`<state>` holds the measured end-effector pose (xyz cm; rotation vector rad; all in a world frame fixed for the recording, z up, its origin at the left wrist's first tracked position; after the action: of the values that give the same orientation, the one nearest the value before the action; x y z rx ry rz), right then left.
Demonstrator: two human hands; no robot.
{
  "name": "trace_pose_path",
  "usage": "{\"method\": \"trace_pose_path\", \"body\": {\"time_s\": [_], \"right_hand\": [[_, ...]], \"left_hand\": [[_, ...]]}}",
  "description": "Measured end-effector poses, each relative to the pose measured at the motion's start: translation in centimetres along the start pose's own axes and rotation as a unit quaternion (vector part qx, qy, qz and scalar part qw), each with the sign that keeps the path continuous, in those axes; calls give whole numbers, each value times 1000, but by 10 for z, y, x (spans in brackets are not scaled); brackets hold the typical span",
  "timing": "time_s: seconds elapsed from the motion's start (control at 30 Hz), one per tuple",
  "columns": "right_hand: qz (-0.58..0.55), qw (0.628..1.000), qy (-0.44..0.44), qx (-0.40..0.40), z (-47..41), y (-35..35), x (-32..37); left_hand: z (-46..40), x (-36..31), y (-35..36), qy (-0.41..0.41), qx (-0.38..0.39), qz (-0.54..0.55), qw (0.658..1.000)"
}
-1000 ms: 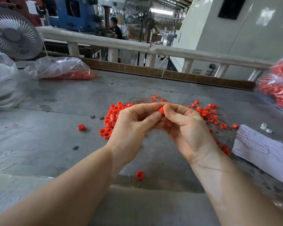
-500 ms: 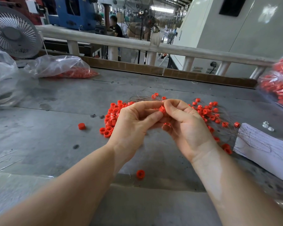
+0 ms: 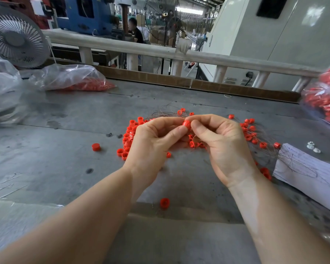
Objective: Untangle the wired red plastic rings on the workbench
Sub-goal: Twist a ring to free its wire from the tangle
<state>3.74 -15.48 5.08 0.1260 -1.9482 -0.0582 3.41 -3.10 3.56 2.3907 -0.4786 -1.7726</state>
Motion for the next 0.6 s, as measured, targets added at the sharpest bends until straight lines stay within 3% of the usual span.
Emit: {"method": "trace_pose_path", "body": {"time_s": [0.17,0.43,0.6], "right_hand": [[23,999,-22,29,0,-1,2],[166,982,-95,-5,0,-4,5],[107,993,-52,2,-2,-3,0]], "left_hand": [[-1,1,-2,-12,-10,5,1000],[-4,9,-1,-66,17,86,994],[-5,13,0,-87,18,115,989]]}}
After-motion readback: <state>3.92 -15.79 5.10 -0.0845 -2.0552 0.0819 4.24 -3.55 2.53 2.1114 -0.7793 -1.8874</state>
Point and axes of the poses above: each hand's wrist, its own z-axis away from the middle knuckle, its own y-axis out of the palm, x = y × z, the point moved 5 cm from there along -z, towards the middle knuckle
